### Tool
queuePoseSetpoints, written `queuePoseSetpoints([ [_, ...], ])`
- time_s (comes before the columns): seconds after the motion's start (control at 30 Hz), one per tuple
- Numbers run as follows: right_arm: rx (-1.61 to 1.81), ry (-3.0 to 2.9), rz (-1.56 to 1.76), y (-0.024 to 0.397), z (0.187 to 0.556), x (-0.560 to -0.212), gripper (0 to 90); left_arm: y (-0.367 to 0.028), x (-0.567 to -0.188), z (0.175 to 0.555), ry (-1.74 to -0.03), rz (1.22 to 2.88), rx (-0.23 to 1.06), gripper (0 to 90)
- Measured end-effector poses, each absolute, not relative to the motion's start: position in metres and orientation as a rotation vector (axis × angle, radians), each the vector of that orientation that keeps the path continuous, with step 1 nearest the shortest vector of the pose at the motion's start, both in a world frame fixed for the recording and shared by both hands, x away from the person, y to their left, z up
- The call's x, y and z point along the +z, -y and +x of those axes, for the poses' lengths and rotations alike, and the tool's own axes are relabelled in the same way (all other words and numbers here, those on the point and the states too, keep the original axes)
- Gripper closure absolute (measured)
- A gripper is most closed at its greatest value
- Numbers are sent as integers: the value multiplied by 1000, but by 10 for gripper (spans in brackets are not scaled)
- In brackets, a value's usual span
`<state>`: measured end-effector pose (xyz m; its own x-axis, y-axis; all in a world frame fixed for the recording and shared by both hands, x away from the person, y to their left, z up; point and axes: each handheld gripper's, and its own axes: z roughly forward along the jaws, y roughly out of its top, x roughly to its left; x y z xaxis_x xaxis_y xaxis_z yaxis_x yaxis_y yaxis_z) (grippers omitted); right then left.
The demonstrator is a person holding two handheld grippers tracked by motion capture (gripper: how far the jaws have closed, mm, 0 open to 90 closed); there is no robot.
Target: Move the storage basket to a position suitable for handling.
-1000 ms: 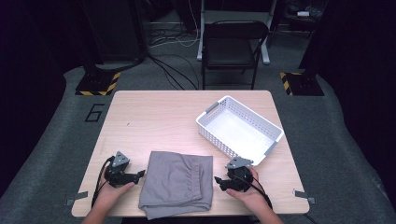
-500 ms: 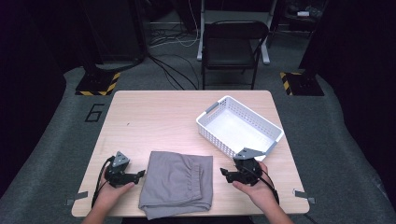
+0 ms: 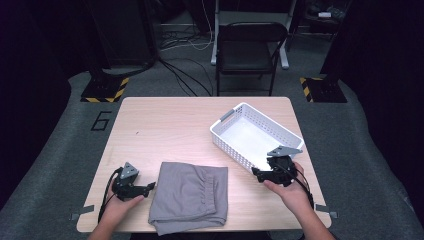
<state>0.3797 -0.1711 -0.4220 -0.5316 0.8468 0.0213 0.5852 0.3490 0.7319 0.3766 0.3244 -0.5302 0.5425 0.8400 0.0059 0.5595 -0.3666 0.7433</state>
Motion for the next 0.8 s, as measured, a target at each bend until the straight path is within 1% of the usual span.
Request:
queuePoseSetpoints([
  [0.2, 972, -2200, 1342, 189, 385, -420, 291, -324, -530, 377, -1125, 2075, 509, 143],
  [0.43, 954, -2130, 1428, 207, 390, -425, 285, -324, -530, 377, -1125, 2075, 510, 143],
  [0.8, 885, -2051, 1536, 227, 391, -437, 229, -325, -530, 377, -1126, 2081, 503, 143],
])
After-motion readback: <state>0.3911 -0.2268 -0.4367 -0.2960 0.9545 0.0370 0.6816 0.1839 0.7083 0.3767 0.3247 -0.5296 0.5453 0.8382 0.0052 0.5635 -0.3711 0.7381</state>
